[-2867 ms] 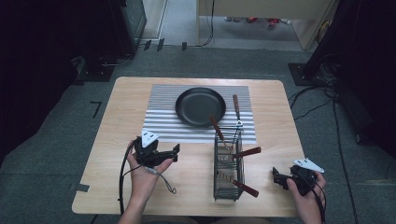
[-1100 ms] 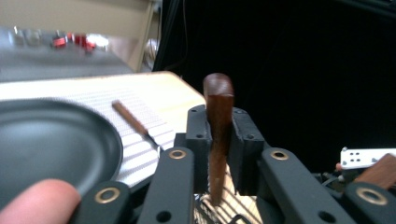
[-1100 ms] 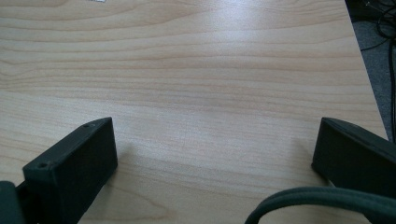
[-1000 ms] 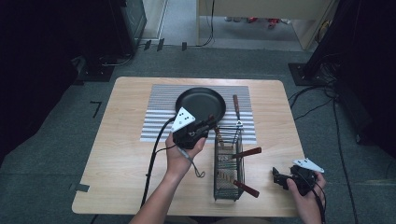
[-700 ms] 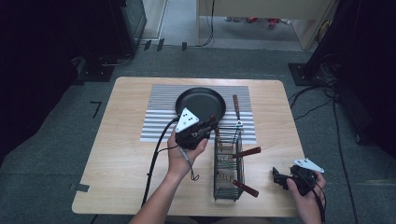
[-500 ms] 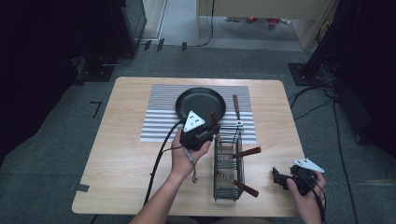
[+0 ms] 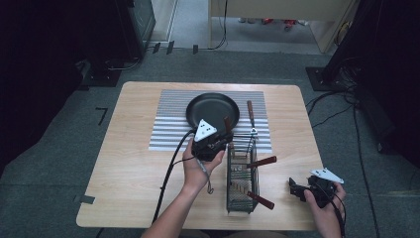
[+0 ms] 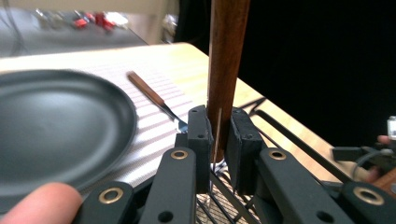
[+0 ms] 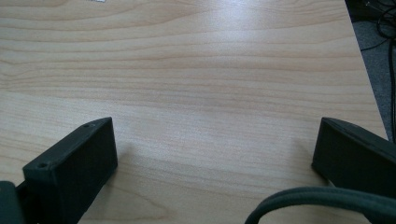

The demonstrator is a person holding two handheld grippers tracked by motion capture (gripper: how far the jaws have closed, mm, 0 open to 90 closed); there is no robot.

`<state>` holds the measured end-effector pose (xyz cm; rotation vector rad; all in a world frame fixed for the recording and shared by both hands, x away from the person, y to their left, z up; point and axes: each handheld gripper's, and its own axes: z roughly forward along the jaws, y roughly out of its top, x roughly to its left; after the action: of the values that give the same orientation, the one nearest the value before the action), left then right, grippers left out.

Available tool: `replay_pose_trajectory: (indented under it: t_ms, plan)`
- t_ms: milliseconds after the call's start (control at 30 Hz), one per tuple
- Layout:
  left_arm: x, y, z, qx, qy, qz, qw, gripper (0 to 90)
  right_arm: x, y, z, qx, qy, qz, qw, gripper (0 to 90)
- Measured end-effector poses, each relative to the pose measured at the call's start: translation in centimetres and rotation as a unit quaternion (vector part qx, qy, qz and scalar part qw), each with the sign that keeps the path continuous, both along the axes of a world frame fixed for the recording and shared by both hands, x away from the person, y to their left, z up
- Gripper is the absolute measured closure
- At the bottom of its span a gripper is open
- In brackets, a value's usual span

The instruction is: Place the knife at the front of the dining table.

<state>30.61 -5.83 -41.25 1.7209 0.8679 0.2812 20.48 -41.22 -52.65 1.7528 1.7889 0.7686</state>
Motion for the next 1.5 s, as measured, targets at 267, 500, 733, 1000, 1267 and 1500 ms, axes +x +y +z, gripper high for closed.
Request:
replay_pose_trajectory:
  t_ms: [267, 500, 733, 1000, 1267, 1500]
  plan:
    - [-0.8, 1.8, 2.5, -0.065, -0.036, 0.013, 0.9972, 82.2, 0.0, 0.0, 0.0, 0.000, 0.000, 0.000, 1.0000, 0.0]
    - [-1.7, 4.3, 4.6, -0.111, -0.075, 0.034, 0.9904, 82.3, 0.0, 0.0, 0.0, 0.000, -0.001, 0.001, 1.0000, 0.0]
    - [-2.1, 6.9, 5.1, -0.122, -0.079, 0.060, 0.9876, 82.2, 0.0, 0.0, 0.0, 0.000, 0.000, 0.000, 1.0000, 0.0]
    - [-1.7, 9.3, 3.2, -0.067, -0.058, 0.121, 0.9887, 82.1, 0.0, 0.0, 0.0, 0.000, 0.000, 0.000, 1.0000, 0.0]
    - [-0.2, 11.9, 0.8, -0.004, -0.005, 0.182, 0.9833, 82.1, 0.0, 0.0, 0.0, 0.000, 0.000, 0.000, 1.0000, 0.0]
    - [1.3, 13.3, -0.4, 0.023, 0.031, 0.207, 0.9776, 82.1, 0.0, 0.0, 0.0, 0.001, 0.000, -0.001, 1.0000, 0.0]
